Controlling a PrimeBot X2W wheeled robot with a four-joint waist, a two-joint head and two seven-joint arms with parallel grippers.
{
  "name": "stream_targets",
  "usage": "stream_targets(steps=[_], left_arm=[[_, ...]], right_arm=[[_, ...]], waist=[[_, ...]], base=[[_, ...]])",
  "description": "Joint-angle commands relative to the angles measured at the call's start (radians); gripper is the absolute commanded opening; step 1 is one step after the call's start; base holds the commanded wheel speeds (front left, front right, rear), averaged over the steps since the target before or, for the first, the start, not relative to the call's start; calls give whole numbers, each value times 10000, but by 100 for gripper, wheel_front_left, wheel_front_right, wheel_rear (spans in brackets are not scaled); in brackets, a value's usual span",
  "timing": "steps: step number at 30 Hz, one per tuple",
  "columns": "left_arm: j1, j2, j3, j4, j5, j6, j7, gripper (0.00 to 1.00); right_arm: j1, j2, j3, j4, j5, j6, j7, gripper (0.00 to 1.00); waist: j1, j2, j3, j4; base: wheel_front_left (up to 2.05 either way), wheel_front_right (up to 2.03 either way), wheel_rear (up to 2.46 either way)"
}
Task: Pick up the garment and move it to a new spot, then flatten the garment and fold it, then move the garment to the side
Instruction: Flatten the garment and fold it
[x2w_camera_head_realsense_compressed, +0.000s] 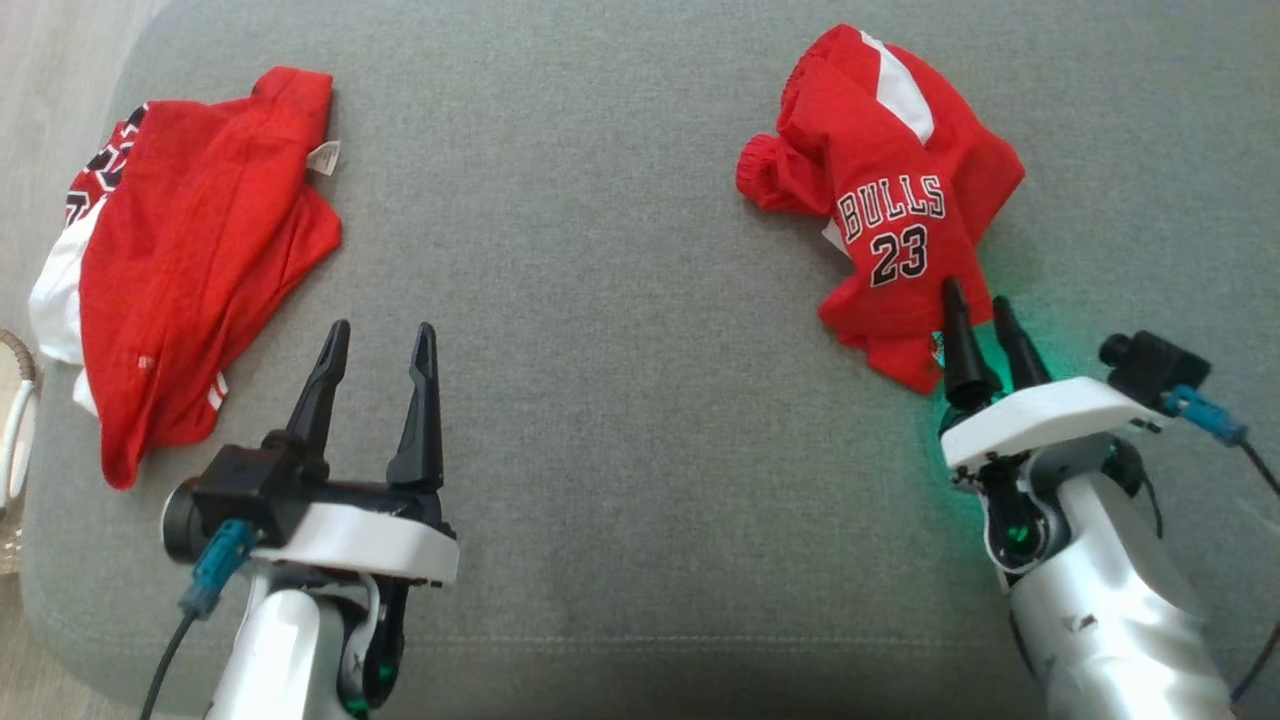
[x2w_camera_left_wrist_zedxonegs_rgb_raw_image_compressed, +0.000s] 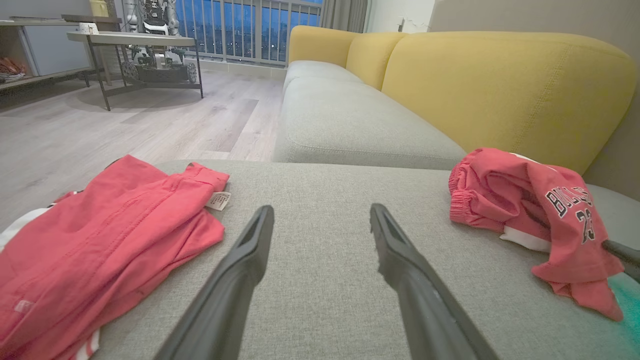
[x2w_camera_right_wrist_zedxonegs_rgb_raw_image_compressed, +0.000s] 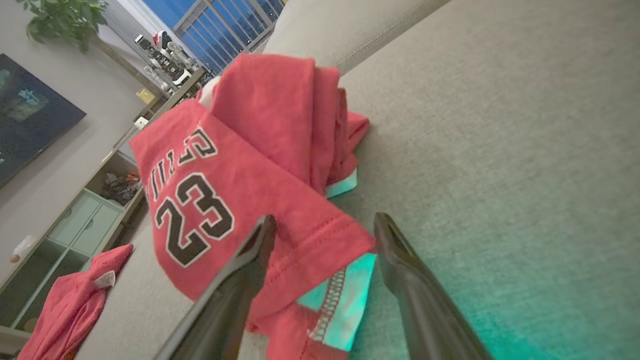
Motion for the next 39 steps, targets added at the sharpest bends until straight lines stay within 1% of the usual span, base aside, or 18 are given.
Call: stream_targets(steps=[1, 4, 5, 6, 11, 18, 21, 26, 30, 33, 37, 39], left_arm=[[-359, 23, 327, -320, -33, 30, -78, 100], [-352, 22, 290, -339, -91, 76, -78, 100], [-354, 22, 278, -344, -105, 87, -78, 100], [-354, 22, 271, -349, -114, 99, -78, 100], [-322, 21, 275, -352, -137, 146, -78, 100], [-245, 21, 293, -344, -171, 175, -78, 100], [-198, 21, 297, -366, -240, 209, -78, 100], [-48, 21, 297, -370, -355, 312, -78, 100], [72, 21, 225, -376, -492, 388, -78, 100], [177, 21, 124, -421, -722, 521, -78, 100], [212, 20, -73, -440, -892, 626, -78, 100], [243, 20, -142, -446, -957, 664, -78, 100]], right_arm=[[-333, 45, 342, -122, 60, -2, -65, 100], [-439, 45, 524, 172, 114, -2, -65, 100], [-468, 45, 599, 248, 152, -2, -65, 67], [-503, 45, 641, 262, 118, -2, -65, 0], [-458, 45, 701, -87, -236, -2, -65, 0], [-144, 45, 381, -839, -653, -2, -65, 0], [-21, 45, -151, -1433, -926, -2, -65, 0], [-230, 45, -1714, -2527, -1588, -2, -65, 0], [-1079, -6, -2512, -3021, -2232, -2, 145, 0], [-2435, -473, -2980, -3313, -3092, -2, 707, 0], [-3785, -727, -3252, -3166, -3661, -2, 1181, 0], [-4263, -751, -3146, -3050, -3862, -2, 1378, 0]], waist=[[-1, 0, 0, 10], [-1, 0, -3, 17], [-1, 0, -5, 14], [-1, 0, -8, 3], [-1, 0, -82, -108], [-1, 0, -318, -281], [-1, 0, -480, -346], [-1, 0, -826, -446], [-1, 0, -1099, -481], [-1, 0, -1312, -435], [-1, 0, -1398, -282], [-1, 0, -1437, -192]], base=[[0, 0, 0], [0, 0, 0], [0, 0, 0], [0, 0, 0], [0, 0, 0], [0, 0, 0], [0, 0, 0], [0, 0, 0], [0, 0, 0], [0, 0, 0], [0, 0, 0], [0, 0, 0]])
